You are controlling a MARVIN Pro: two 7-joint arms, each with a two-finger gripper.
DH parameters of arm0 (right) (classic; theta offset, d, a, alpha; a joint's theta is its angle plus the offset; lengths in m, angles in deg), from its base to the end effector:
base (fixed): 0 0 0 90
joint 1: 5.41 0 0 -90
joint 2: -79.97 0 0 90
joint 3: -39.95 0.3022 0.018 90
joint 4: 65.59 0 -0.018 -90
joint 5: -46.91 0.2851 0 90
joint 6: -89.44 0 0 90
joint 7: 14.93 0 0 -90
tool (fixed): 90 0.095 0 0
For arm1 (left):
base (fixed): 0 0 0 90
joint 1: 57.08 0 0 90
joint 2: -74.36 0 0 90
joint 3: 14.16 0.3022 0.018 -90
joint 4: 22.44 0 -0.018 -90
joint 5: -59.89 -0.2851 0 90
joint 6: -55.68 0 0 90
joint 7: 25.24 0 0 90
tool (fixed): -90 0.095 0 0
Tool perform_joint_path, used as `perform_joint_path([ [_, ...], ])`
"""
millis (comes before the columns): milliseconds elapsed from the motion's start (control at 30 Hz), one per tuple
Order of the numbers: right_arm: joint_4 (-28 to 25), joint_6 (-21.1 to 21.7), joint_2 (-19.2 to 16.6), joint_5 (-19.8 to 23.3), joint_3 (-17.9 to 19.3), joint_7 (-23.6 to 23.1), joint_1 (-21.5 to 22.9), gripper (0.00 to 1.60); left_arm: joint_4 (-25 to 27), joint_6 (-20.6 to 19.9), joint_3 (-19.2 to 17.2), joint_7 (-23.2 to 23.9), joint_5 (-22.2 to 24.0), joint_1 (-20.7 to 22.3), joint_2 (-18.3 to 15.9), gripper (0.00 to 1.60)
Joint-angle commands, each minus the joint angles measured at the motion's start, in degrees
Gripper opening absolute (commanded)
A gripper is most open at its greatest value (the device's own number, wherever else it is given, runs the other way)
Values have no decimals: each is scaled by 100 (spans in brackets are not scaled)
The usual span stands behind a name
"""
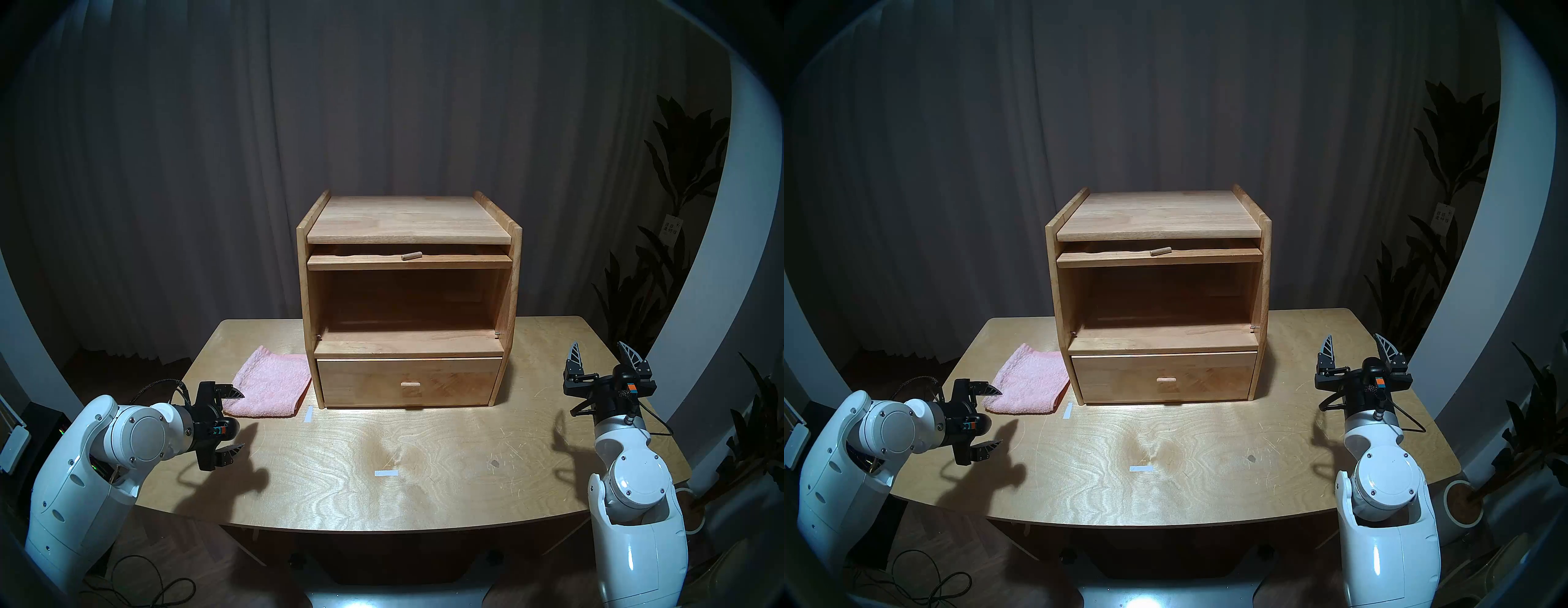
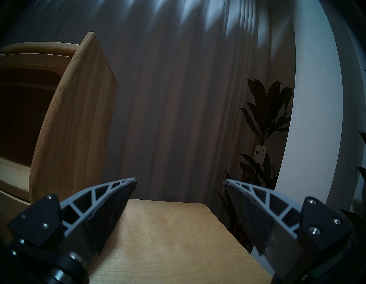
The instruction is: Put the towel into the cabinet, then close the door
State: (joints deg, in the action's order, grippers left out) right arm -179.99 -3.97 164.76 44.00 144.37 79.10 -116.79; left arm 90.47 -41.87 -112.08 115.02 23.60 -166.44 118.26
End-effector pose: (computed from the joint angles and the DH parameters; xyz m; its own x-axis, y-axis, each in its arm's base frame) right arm 0.2776 -0.1118 -0.2663 -0.0933 0.2447 0.9651 -0.2699 -0.9393 0.2120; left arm 0.2919 0.1632 -0.2745 -0.0654 -0.9883 0.1377 -0.7598 -0.0401 -0.6489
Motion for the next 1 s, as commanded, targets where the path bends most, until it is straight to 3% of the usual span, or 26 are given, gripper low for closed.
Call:
perform_joint_path([
  [0,-132,-35,9,11,-16,2,28,160,-1,-184,228,-236,-194,656,-174,160],
  [267,-149,-35,13,14,-17,4,20,160,-361,-360,842,-438,-549,1037,-74,160],
  [400,-162,-33,17,16,-17,5,12,160,-950,-320,1465,-344,-960,1335,-35,160],
  [500,-167,-32,18,17,-17,5,9,160,-1338,-362,1697,-351,-1241,1581,91,160],
  [567,-168,-31,18,17,-17,5,9,160,-1373,-361,1653,-419,-1300,1535,130,160],
  [700,-174,-30,20,19,-16,5,6,160,-1814,-426,1828,-429,-1621,1967,382,160],
  [833,-179,-28,22,21,-16,5,2,160,-1976,-408,1869,-403,-1747,2083,520,160],
  [967,-187,-24,24,23,-16,4,-2,160,-2177,-389,2057,-102,-1831,2430,617,160],
])
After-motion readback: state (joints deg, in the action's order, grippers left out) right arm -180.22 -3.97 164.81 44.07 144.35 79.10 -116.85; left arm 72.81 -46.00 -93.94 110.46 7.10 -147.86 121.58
